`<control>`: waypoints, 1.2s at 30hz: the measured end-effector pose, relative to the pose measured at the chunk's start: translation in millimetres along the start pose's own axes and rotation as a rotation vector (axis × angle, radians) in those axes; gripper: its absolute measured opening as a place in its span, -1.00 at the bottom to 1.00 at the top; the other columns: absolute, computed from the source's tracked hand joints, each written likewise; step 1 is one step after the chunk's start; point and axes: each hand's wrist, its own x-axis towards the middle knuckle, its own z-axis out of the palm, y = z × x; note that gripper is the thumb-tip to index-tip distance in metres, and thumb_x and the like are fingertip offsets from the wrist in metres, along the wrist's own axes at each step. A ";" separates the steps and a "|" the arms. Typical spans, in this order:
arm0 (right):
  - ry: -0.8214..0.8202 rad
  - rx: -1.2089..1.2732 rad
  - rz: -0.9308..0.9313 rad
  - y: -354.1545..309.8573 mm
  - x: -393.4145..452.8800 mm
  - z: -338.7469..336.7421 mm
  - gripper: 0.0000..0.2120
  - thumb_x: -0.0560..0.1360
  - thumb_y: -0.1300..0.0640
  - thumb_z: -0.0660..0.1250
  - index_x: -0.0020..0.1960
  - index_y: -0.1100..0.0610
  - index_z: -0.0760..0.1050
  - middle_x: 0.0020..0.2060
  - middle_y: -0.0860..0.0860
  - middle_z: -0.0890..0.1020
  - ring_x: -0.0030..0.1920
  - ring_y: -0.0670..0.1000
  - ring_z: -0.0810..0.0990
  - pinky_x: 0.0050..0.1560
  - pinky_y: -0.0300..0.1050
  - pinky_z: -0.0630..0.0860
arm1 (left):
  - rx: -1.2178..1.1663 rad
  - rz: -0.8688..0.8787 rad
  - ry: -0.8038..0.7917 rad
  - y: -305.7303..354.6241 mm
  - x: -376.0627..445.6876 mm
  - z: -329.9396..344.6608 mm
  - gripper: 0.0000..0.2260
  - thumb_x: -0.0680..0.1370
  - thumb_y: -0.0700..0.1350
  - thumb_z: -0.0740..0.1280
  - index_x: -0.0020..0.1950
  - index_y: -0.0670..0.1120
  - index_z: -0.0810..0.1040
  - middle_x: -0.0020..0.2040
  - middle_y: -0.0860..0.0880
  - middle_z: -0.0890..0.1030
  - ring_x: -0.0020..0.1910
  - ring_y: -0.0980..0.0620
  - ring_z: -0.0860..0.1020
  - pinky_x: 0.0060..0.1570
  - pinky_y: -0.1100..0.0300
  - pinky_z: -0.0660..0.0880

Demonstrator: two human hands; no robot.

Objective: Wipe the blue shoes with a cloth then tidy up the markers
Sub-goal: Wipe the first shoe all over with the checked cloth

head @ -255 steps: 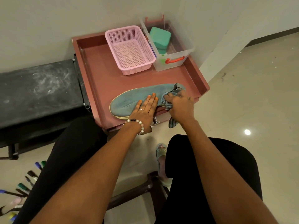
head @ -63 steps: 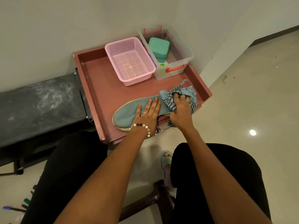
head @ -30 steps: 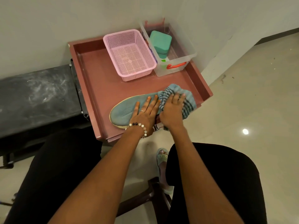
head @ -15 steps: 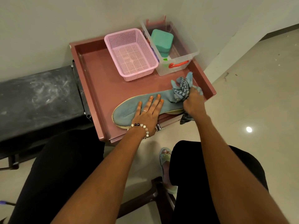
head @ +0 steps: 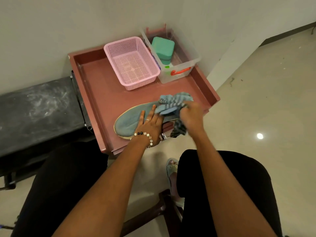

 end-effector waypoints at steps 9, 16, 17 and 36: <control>0.607 0.447 0.246 -6.2 27.4 -77.0 -0.78 0.48 0.29 0.13 -0.06 0.13 0.54 -0.24 -0.01 0.58 -0.27 -0.02 0.56 -0.29 -0.14 0.52 | 0.010 -0.021 0.029 2.3 0.4 0.1 -0.12 0.49 -0.15 0.27 0.52 -0.08 -0.36 0.53 0.01 -0.37 0.53 -0.05 -0.28 0.45 -0.16 -0.17; 0.130 -0.171 -0.064 17.2 0.9 20.8 -0.55 0.31 0.31 0.12 0.20 0.31 0.32 0.15 0.27 0.48 0.15 0.26 0.47 0.17 0.12 0.44 | 0.009 -0.031 0.031 1.3 2.2 2.9 -0.07 0.48 -0.07 0.34 0.53 -0.07 -0.36 0.53 0.02 -0.37 0.52 -0.02 -0.29 0.45 -0.15 -0.19; 0.119 -0.205 -0.101 22.2 -1.6 28.7 -0.54 0.28 0.33 0.12 0.19 0.32 0.32 0.20 0.33 0.43 0.20 0.33 0.42 0.21 0.21 0.39 | 0.006 -0.033 0.035 0.7 2.5 3.0 -0.07 0.48 -0.06 0.34 0.53 -0.06 -0.36 0.53 0.03 -0.37 0.52 -0.02 -0.29 0.44 -0.14 -0.20; -0.045 -0.423 -0.205 20.5 -0.1 36.6 -0.59 0.42 0.43 0.15 0.26 0.31 0.33 0.45 0.32 0.15 0.41 0.33 0.22 0.38 0.13 0.25 | 0.036 -0.011 -0.021 1.4 1.0 -1.5 -0.18 0.52 -0.12 0.26 0.54 -0.13 -0.29 0.55 -0.04 -0.29 0.52 -0.07 -0.31 0.43 -0.18 -0.24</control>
